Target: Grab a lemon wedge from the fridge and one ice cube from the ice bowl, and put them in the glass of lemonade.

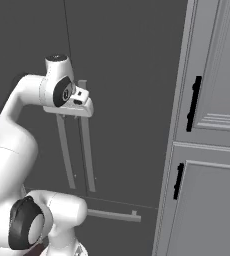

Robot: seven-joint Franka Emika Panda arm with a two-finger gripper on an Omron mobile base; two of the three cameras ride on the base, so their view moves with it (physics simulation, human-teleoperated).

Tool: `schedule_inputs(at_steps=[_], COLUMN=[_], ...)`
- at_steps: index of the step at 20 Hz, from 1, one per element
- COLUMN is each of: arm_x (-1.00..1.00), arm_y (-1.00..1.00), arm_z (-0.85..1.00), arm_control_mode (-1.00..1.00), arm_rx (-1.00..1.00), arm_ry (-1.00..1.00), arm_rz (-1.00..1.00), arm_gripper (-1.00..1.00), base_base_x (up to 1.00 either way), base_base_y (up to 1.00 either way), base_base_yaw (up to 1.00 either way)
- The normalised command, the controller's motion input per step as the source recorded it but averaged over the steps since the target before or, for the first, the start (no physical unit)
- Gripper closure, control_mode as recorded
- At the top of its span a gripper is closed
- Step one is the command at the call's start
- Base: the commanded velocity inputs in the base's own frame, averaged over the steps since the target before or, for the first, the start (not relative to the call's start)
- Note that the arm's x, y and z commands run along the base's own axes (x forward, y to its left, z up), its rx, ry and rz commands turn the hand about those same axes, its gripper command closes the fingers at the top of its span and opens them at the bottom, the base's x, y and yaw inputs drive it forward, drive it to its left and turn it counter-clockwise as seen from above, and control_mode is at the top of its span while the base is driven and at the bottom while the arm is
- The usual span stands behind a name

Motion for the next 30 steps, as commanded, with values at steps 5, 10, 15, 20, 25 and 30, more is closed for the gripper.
schedule_inputs(at_steps=[5, 10, 15, 20, 25, 30], arm_x=[-0.39, -0.64, -0.18, -0.07, 0.00, 0.00], arm_y=[-0.05, -0.17, 0.00, 0.00, 0.00, 0.00], arm_z=[-0.01, -0.14, -0.20, -0.18, -0.02, 0.00], arm_control_mode=[-1.00, -1.00, -1.00, -1.00, 1.00, 1.00], arm_rx=[0.00, 0.02, 0.00, 0.00, 0.00, 0.00], arm_ry=[0.00, 0.00, 0.00, 0.00, 0.00, 0.00], arm_rz=[0.00, 0.00, 0.00, 0.00, 0.00, 0.00], arm_gripper=[-1.00, -1.00, -1.00, -1.00, -1.00, -1.00], base_base_x=[0.00, 0.00, 0.00, 0.00, -0.23, -0.84], base_base_y=[0.00, 0.00, 0.00, 0.00, -0.06, -0.07], base_base_yaw=[0.00, 0.00, 0.00, 0.00, 0.00, 0.01])
